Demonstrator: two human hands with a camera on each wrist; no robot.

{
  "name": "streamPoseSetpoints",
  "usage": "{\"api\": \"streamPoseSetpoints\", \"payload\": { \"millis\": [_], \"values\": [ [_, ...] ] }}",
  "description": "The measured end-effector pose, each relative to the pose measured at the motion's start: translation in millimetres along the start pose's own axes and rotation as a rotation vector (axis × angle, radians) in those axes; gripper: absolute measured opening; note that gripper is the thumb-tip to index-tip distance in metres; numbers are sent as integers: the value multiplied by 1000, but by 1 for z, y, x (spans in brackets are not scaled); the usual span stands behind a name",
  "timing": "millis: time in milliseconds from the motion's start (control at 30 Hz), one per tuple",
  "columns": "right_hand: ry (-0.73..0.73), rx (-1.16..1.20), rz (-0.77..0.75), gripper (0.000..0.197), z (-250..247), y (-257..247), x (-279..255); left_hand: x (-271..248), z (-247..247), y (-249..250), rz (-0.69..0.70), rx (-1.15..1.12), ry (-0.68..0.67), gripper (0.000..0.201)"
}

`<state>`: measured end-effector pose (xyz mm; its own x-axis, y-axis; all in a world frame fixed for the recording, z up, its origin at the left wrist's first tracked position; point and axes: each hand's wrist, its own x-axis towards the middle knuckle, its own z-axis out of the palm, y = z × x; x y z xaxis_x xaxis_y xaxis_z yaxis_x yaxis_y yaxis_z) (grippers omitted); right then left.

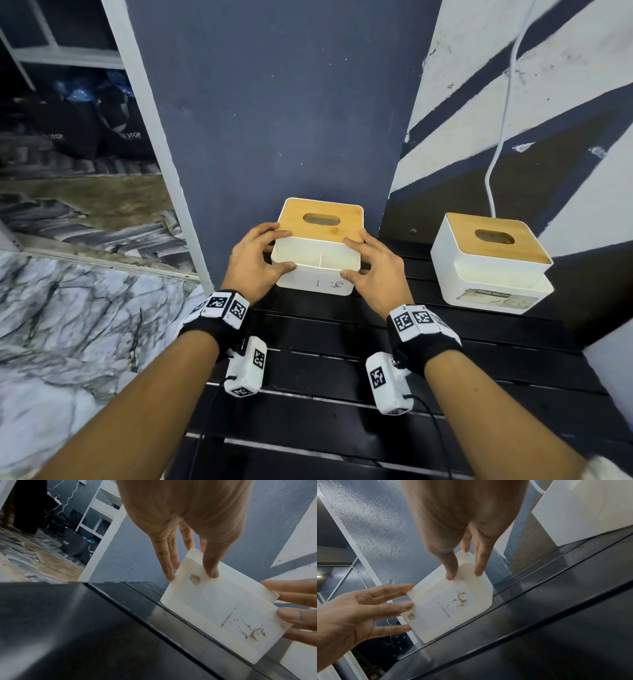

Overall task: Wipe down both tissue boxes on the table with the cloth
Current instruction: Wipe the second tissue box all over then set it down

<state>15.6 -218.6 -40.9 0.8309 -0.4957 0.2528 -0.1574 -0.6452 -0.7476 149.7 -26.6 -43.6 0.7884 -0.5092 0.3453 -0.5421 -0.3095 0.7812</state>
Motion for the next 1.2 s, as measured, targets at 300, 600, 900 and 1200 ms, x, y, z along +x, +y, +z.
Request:
{"api": "streamPoseSetpoints", "payload": {
  "millis": [300,600,900,1200],
  "values": [
    [-2,10,-17,65,5,12,22,13,3,-3,-17,-3,3,56],
    [4,8,-16,65,7,17,31,18,4,-6,-18,10,-1,56],
    [17,11,-24,65,8,19,32,22,6,-10,7,8,0,56],
    [4,-21,-30,64,8,15,30,22,7,-11,10,28,-10,56]
  ]
}}
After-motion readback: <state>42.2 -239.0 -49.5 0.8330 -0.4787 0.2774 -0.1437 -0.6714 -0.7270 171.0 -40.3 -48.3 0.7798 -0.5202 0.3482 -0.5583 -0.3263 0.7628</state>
